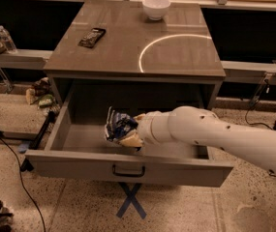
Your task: Place blue chip bag into top drawer
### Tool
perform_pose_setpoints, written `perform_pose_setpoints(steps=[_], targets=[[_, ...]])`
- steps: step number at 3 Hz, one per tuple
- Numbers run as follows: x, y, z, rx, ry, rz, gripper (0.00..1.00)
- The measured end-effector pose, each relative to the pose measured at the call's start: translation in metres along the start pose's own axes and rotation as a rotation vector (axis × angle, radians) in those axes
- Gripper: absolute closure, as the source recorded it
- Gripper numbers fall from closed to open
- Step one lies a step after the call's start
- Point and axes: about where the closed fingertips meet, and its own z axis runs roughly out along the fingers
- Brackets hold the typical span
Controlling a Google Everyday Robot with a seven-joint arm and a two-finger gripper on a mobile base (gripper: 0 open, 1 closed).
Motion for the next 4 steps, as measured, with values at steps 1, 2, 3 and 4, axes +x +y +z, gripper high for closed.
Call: perform_pose_setpoints(steps=[1, 2, 3, 4], targets=[[0.002, -0.005, 0.010, 0.028, 0.032, 0.031, 0.15], [0.000, -0.016, 0.013, 0.044, 0.030, 0.071, 0.46], [-0.003, -0.027, 0.005, 0.050, 0.020, 0.089, 0.69], [-0.009, -0.039, -0.011, 0.044, -0.004, 0.114, 0.68]])
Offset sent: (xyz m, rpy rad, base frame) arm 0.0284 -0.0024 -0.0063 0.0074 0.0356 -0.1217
